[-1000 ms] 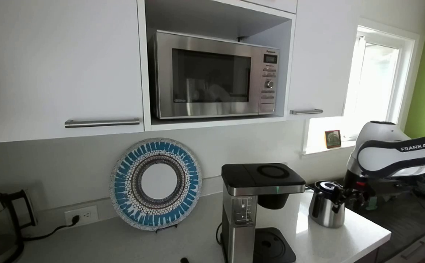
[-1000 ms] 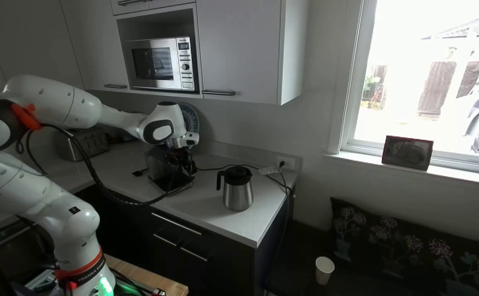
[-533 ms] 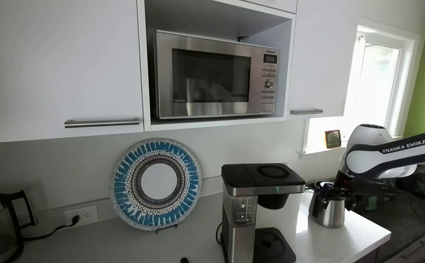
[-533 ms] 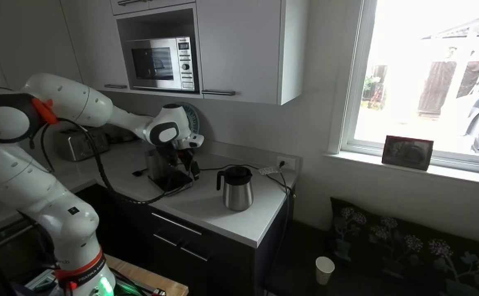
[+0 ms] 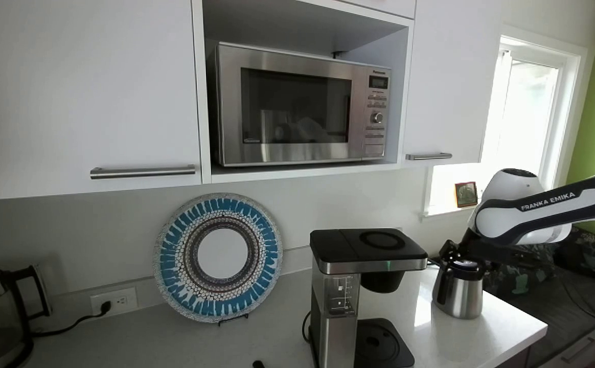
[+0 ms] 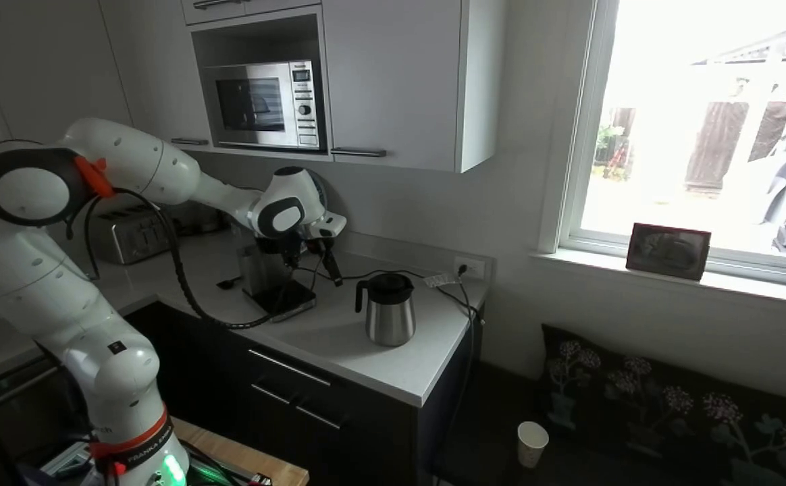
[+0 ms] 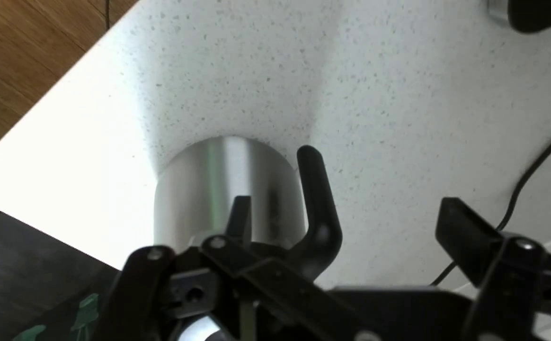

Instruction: Turn the kettle

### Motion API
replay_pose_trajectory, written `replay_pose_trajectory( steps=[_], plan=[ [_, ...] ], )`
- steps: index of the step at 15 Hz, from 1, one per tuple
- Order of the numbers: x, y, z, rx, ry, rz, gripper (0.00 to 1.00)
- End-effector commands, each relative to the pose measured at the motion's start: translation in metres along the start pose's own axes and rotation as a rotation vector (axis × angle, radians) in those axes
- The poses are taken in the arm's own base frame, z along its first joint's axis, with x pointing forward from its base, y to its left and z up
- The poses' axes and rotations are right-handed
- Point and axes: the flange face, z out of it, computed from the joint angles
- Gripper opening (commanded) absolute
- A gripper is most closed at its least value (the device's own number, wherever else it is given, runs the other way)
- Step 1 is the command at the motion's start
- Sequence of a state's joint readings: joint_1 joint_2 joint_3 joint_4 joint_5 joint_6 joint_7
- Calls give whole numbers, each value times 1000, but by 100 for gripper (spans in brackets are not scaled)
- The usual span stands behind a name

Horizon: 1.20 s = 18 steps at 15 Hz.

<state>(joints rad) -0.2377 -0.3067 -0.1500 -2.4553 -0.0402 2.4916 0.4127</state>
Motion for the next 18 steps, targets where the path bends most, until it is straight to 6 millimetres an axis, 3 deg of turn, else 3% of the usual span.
replay_pose_trajectory(
  steps=[1, 8, 15, 17, 18],
  plan=[
    [32, -13, 9, -28, 28, 128, 100],
    [63, -24, 34, -191, -10, 282, 100],
    [84, -32, 59, -189, -15, 433, 100],
    [85, -34, 66, -194, -24, 464, 97],
    [86, -34, 70, -201, -24, 482, 89]
  ],
)
